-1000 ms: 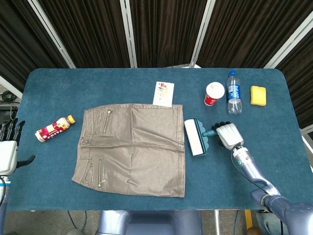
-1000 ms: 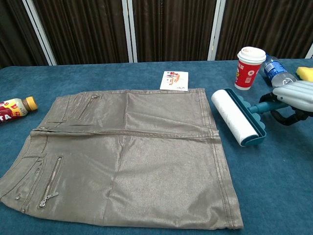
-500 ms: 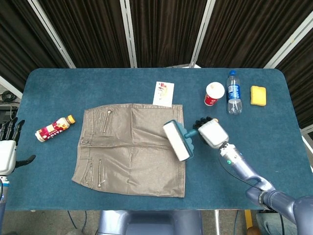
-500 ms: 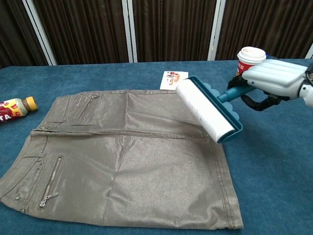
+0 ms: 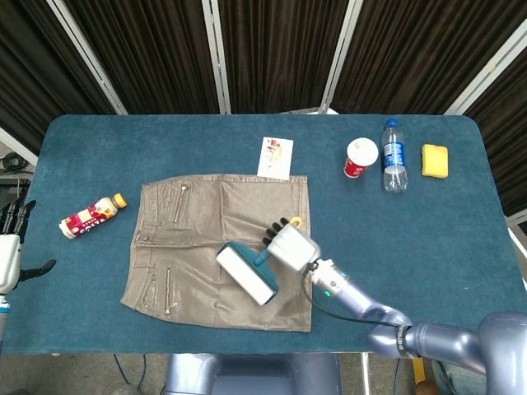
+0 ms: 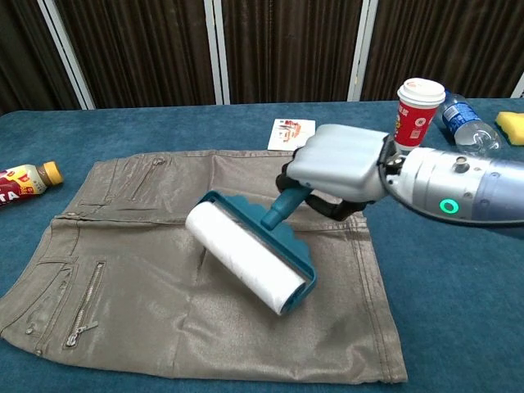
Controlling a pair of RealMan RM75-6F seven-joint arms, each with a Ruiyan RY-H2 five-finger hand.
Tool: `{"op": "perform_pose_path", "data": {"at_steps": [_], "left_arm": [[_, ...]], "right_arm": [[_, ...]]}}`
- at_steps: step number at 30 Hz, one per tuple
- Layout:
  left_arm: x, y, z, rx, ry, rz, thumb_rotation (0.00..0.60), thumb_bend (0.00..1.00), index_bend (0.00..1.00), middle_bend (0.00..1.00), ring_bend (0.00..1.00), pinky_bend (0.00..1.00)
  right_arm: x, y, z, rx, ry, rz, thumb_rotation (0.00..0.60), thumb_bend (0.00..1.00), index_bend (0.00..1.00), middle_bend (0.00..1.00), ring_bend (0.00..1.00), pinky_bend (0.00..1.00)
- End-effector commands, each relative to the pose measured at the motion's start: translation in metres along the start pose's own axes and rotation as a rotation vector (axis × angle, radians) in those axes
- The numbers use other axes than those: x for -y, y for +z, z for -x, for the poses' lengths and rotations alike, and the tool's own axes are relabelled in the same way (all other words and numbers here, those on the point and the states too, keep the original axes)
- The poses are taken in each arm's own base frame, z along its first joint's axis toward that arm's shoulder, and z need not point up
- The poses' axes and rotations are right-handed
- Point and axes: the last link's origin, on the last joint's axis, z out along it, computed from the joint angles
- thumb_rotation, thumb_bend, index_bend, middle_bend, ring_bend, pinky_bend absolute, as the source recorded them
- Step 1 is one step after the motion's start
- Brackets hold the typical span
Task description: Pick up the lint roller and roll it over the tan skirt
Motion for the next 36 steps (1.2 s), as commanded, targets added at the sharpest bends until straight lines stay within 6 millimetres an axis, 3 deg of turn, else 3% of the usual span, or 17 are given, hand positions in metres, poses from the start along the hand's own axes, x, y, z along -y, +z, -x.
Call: {"op": "perform_pose_path", "data": {"at_steps": [1,8,13,27,31,36], "left_arm": [[0.0,0.0,0.0,0.0,0.0,0.002,0.6,0.0,0.0,0.0,0.0,0.0],[0.0,0.0,0.001,0.006,0.002,0.007,0.6,0.0,0.0,0.0,0.0,0.0],[0.0,0.001,0.001,0.005,0.0,0.005,0.6,0.0,0.0,0.0,0.0,0.0],[-0.004,0.0,0.001,0.011,-0.003,0.017,0.6,0.0,0.0,0.0,0.0,0.0],[-0.005,0.0,0.001,0.011,-0.006,0.021,0.6,0.0,0.0,0.0,0.0,0.0],[-0.005,0.0,0.0,0.013,-0.011,0.024,0.6,0.0,0.0,0.0,0.0,0.0]], "right_arm": [[0.034,0.012,-0.01,0.014,0.002,-0.06,0.6,1.0,0.45,0.44,0.31,0.37],[0.05,0.02,-0.001,0.059,-0.068,-0.037,0.6,1.0,0.45,0.44,0.31,0.37],[0.042,0.018,0.006,0.071,-0.142,-0.004,0.6,1.0,0.45,0.44,0.32,0.38],[-0.053,-0.012,0.038,0.15,-0.345,0.193,0.6,1.0,0.45,0.44,0.32,0.38],[-0.068,-0.015,0.042,0.166,-0.362,0.233,0.6,1.0,0.45,0.44,0.32,0.38],[-0.073,-0.015,0.045,0.181,-0.37,0.254,0.6,1.0,0.45,0.44,0.32,0.38]]}}
